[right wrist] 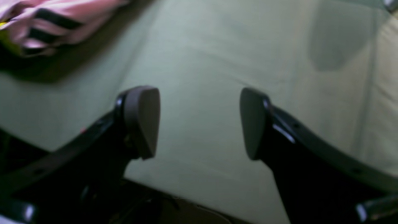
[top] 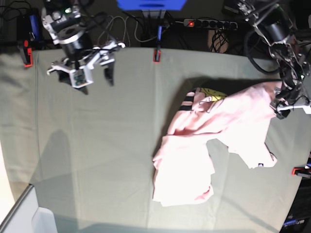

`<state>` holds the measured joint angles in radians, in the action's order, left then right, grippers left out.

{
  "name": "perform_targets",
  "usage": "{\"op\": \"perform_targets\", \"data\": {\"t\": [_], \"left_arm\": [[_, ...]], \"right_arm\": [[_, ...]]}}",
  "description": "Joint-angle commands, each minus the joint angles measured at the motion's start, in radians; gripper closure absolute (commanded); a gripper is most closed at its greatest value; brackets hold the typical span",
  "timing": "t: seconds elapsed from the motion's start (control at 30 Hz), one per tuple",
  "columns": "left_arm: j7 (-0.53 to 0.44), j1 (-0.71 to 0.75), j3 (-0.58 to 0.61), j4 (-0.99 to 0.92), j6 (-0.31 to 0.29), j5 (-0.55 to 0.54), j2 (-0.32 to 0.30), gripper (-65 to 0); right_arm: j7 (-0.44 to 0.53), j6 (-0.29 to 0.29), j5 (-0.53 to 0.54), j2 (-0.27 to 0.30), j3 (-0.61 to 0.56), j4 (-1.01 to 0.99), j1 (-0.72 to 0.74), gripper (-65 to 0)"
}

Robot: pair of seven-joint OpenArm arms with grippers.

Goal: Layout the t-shirt on the table in an organized manner, then fold the t-shirt properly
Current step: 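Lift the grasped shirt edge with the left gripper and pull it outward, then reach the right gripper toward the shirt under the left gripper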

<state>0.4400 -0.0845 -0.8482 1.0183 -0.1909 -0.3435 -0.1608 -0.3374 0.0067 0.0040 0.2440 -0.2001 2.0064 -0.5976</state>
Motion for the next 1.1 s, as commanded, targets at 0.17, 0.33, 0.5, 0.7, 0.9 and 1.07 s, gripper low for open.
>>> {"op": "perform_targets", "data": {"t": [0.17, 0.33, 0.5, 0.7, 0.9, 1.07], "left_arm": [[-0.020, -0.037, -0.003, -0.068, -0.002, -0.009, -0.052, -42.5], [-0.108, -0.060, 0.007, -0.145, -0.002, -0.001, -0.052, -42.5], [-0.143, -0.062, 0.008, -0.203, -0.008, -0.001, -0.058, -28.8], [-0.135, -0.064, 0.008, -0.189, -0.005, -0.001, -0.058, 0.0], [-0.060, 0.005, -0.003, 0.030, -0.011, -0.015, -0.043, -0.2], [0.036, 0.150, -0.004, 0.383, -0.011, -0.133, -0.006, -0.2]], "right_arm": [[0.025, 0.000, -0.003, 0.002, 0.031, 0.015, -0.006, -40.6], [0.025, 0.000, -0.003, -0.001, 0.031, 0.015, -0.002, -40.6], [0.025, 0.000, -0.003, 0.002, 0.029, 0.015, 0.000, -40.6], [0.025, 0.000, -0.003, 0.002, 0.027, 0.015, 0.018, -40.6], [0.025, 0.000, -0.003, 0.002, 0.014, 0.015, 0.051, -40.9], [0.024, 0.002, -0.003, 0.004, -0.063, -0.026, 0.132, -41.3]]}}
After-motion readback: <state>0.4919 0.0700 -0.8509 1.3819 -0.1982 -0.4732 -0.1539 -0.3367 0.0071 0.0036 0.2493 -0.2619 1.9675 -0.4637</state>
